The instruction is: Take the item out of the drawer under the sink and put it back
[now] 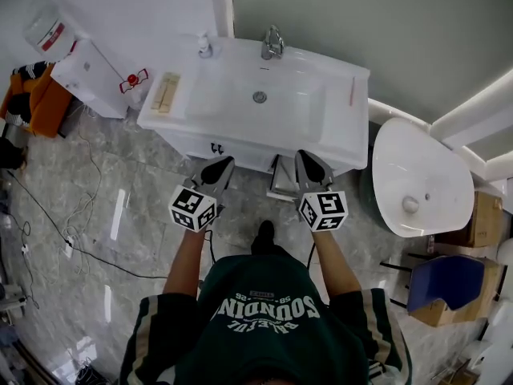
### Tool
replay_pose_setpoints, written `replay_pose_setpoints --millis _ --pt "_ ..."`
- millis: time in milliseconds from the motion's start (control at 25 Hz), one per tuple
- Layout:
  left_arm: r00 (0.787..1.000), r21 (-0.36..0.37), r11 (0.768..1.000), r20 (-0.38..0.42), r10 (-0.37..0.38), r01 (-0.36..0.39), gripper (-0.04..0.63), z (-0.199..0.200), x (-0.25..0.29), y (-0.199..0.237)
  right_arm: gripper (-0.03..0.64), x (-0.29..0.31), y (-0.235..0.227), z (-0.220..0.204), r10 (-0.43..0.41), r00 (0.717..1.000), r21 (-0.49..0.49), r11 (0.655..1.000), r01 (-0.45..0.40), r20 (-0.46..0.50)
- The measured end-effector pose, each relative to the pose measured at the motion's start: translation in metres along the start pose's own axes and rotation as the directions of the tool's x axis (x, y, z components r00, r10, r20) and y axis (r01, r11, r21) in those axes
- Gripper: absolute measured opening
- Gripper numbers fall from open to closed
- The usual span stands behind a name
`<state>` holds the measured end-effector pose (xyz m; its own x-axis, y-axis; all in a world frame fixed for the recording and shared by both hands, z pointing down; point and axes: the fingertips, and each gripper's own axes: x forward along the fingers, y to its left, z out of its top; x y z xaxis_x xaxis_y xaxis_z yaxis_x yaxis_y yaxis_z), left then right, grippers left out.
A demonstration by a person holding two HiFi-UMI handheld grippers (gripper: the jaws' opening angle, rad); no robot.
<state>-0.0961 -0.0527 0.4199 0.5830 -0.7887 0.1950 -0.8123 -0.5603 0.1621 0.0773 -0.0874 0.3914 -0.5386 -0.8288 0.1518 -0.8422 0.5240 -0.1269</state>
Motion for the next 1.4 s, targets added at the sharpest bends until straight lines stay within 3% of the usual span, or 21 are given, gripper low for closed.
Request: replay_pose_setpoints --millis 360,920,1400 --pt "1.000 -0.005 1.000 0.012 0.015 -0.015 0.051 0.021 0.066 0.008 0.002 0.046 -0.045 0.008 0.026 1.000 -0.020 0.999 -0.026 -0.015" --pt "0.997 -0.002 0.998 -0.032 -0.068 0.068 0.051 0.017 0.109 0.027 0.002 0.085 -0.052 -0.002 0.024 0.999 0.007 1.000 -0.023 -0.041" --pt "0.988 -0.052 0.994 -0.119 -0.103 0.098 0.051 -0.041 0.129 0.019 0.002 0.074 -0.077 -0.073 0.004 0.986 0.045 0.999 0.003 -0.167"
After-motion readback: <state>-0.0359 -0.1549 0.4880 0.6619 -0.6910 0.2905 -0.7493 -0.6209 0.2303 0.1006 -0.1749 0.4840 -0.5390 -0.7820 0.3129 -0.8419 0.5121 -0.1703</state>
